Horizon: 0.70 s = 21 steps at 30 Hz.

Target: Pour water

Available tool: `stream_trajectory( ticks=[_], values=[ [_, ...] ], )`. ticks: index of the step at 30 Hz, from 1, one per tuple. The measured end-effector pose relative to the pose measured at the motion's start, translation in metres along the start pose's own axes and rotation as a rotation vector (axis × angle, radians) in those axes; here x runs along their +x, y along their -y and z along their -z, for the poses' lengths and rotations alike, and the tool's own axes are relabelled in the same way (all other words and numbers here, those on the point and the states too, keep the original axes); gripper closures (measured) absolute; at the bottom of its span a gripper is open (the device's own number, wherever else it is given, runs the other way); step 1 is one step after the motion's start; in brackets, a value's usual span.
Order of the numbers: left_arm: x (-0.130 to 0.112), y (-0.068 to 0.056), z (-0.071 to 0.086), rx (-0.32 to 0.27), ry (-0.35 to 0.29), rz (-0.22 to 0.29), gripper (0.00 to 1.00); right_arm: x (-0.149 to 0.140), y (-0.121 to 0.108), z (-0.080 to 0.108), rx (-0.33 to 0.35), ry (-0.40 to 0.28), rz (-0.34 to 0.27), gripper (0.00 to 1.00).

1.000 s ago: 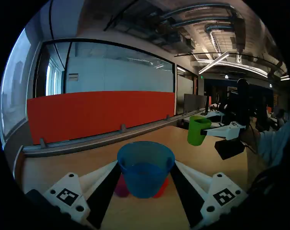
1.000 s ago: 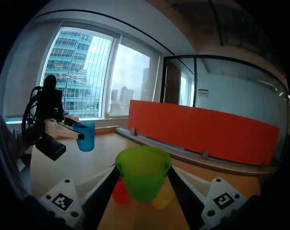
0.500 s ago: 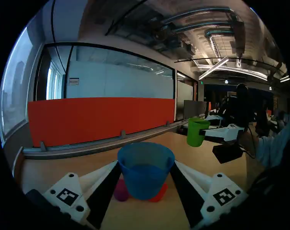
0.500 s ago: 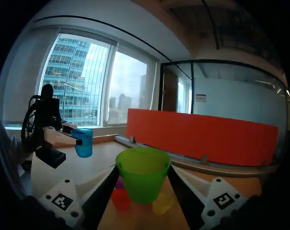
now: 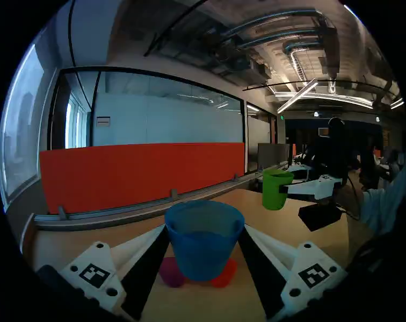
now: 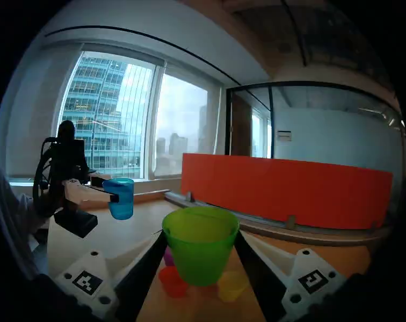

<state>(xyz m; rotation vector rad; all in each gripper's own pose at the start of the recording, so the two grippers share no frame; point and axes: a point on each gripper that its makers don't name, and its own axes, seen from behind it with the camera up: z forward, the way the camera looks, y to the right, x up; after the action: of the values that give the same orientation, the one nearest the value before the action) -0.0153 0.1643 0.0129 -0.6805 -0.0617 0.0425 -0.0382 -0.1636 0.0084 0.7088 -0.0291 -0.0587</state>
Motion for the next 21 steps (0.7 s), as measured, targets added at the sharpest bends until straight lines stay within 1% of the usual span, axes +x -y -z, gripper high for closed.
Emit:
stream_trajectory(
  ticks=[7, 17, 21],
  values=[
    [0.009, 0.000, -0.002, 0.007, -0.014, -0.030, 0.15, -0.004, 0.010, -0.006, 0.031, 0.001, -0.006, 0.10],
    [0.024, -0.002, -0.005, 0.021, -0.028, -0.118, 0.15, -0.010, 0.031, -0.018, 0.092, 0.003, -0.017, 0.10],
    [0.033, -0.003, -0.004, 0.030, -0.034, -0.156, 0.15, -0.011, 0.039, -0.023, 0.111, 0.003, -0.016, 0.10]
  ],
)
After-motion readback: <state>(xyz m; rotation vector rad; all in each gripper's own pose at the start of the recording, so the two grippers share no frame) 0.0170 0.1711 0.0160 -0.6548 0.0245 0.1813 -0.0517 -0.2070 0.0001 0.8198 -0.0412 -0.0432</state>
